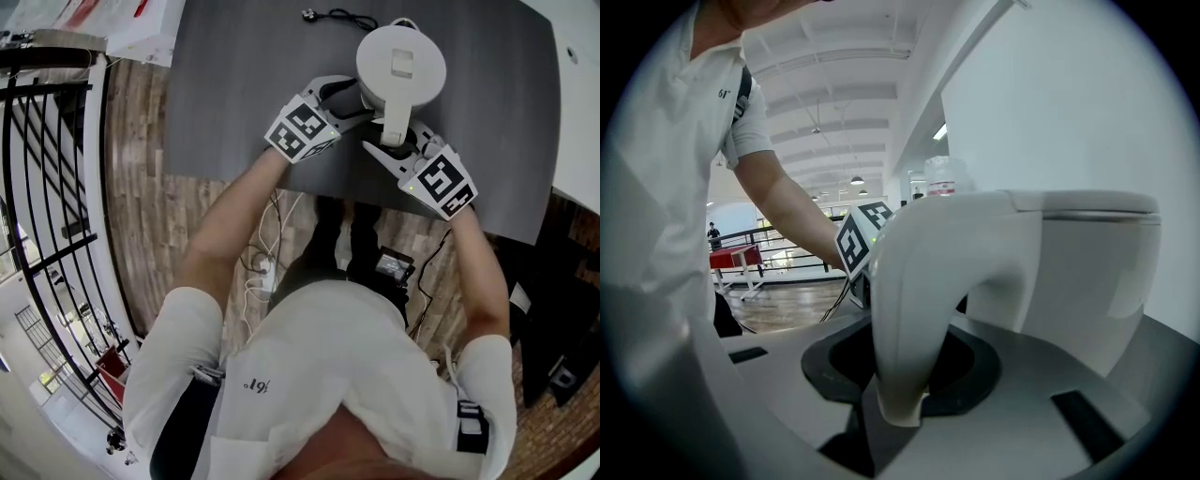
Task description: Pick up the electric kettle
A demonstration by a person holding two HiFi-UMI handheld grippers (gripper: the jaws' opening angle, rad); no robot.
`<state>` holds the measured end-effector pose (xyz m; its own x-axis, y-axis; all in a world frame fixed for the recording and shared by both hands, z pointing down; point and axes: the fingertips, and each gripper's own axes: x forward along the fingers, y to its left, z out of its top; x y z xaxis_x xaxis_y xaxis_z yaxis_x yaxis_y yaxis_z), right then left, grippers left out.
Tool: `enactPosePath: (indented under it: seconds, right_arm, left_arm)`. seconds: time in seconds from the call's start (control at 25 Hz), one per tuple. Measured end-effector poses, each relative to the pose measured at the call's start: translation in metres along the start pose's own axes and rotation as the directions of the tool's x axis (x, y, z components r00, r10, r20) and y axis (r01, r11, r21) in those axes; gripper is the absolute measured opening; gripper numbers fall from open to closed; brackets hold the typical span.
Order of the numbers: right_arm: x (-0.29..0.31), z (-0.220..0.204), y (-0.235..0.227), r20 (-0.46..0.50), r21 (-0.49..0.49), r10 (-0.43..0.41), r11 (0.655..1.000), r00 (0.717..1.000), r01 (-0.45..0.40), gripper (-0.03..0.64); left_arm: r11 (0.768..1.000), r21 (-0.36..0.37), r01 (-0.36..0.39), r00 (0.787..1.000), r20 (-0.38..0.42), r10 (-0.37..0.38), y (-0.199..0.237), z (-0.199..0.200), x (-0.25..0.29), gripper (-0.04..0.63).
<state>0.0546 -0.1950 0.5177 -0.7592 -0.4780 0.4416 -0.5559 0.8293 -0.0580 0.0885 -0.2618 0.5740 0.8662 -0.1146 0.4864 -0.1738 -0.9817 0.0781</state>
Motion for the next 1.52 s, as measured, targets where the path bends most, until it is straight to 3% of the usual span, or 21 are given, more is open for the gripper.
enactPosePath:
  seconds: [0.2, 0.4, 0.92, 1.52]
  right_arm:
    - [0.0, -0.001, 0.0, -0.003, -0.002, 0.002, 1.0, 1.0, -0.002, 0.11]
    - [0.001, -0.001, -0.001, 0.003, -0.002, 0.004, 1.0, 1.0, -0.004, 0.11]
    - [0.004, 0.004, 0.007, -0.001, -0.062, 0.038, 0.997, 0.999, -0.038, 0.106]
    - [-0.003, 0.033, 0.014, 0.038, -0.062, 0.041, 0.997, 0.998, -0.039, 0.106]
  left_arm:
    - [1.0, -0.023, 0.01, 1.0, 0.01, -0.009, -0.001, -0.004, 0.005, 0.354]
    - [1.0, -0.005, 0.006, 1.0, 0.021, -0.006, -0.001, -0.002, 0.014, 0.38]
    - [1.0, 0.023, -0.017, 1.0, -0.002, 0.017, 0.003, 0.005, 0.009, 0.371]
    - [0.999, 0.031, -0.026, 0.999, 0.034, 0.025, -0.003, 0.03, -0.011, 0.367]
